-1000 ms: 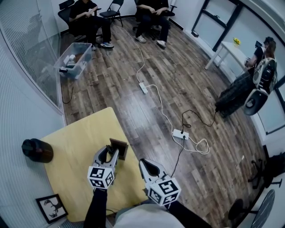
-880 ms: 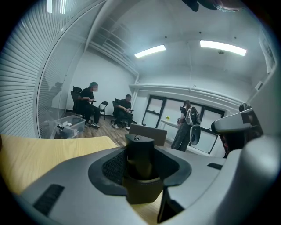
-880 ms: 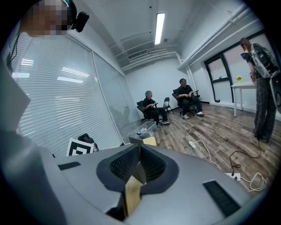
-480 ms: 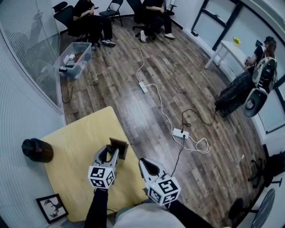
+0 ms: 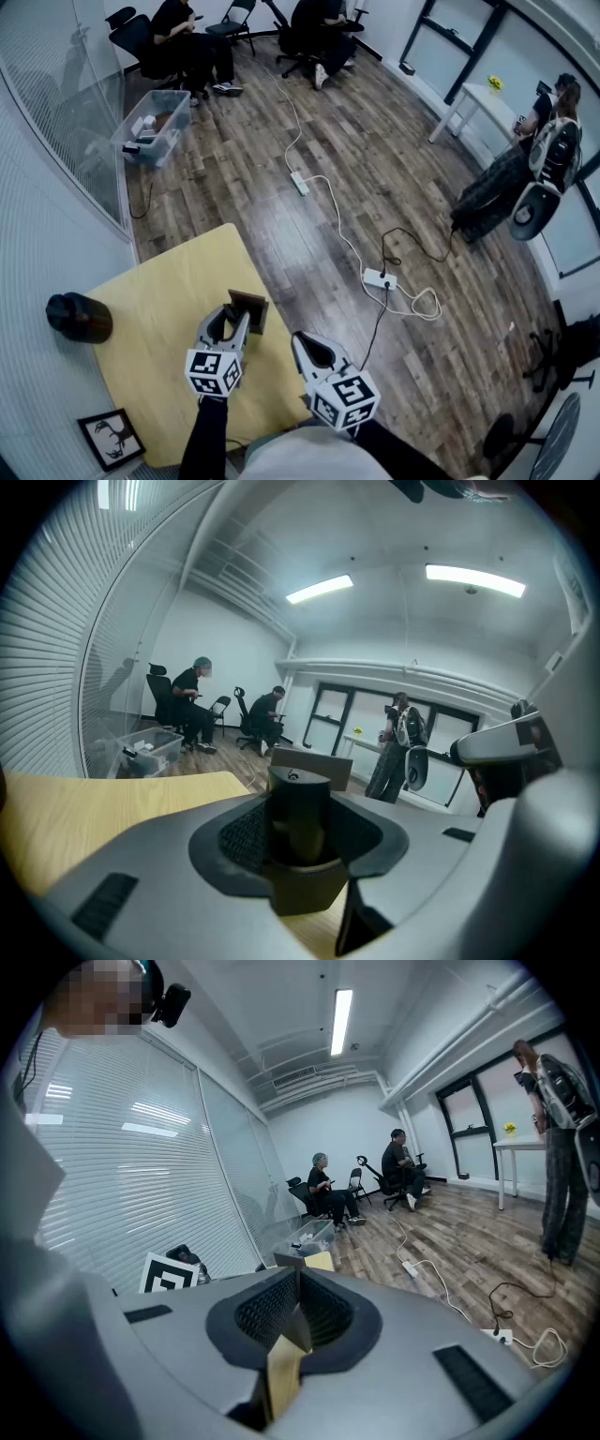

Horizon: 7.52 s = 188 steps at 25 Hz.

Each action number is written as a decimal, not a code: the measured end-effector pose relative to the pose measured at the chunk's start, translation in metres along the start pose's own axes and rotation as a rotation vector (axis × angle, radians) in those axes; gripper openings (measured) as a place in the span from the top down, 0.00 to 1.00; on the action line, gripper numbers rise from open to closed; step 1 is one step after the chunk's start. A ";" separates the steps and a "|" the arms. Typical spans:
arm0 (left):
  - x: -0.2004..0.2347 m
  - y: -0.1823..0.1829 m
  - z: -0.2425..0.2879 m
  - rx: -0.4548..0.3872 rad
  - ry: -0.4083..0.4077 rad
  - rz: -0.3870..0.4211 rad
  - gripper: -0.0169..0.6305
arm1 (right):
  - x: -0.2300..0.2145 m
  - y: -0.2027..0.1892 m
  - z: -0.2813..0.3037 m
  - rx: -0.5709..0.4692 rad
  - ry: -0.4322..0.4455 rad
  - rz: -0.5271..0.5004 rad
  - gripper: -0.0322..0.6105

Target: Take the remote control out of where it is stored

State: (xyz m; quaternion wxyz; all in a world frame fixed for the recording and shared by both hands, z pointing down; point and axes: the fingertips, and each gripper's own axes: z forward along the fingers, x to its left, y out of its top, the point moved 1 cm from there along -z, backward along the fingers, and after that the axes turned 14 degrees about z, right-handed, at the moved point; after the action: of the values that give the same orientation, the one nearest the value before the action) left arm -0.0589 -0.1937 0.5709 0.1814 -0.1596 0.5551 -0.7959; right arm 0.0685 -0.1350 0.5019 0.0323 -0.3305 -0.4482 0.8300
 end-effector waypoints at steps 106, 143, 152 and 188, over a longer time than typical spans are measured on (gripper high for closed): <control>0.004 0.046 -0.026 -0.110 -0.007 -0.046 0.70 | 0.007 -0.002 -0.005 0.004 0.003 -0.014 0.94; 0.005 0.060 -0.037 -0.146 -0.008 -0.048 0.70 | 0.008 -0.005 -0.006 0.007 0.003 -0.019 0.94; 0.006 0.062 -0.041 -0.152 -0.011 -0.046 0.70 | 0.010 -0.008 -0.005 0.006 0.004 -0.021 0.94; 0.004 0.073 -0.052 -0.173 -0.016 -0.033 0.70 | 0.012 -0.008 -0.007 0.009 0.000 -0.029 0.94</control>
State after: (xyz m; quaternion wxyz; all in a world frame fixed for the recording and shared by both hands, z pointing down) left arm -0.0775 -0.1758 0.4850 0.1582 -0.1899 0.6175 -0.7467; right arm 0.0610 -0.1211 0.4988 0.0457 -0.3237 -0.4491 0.8315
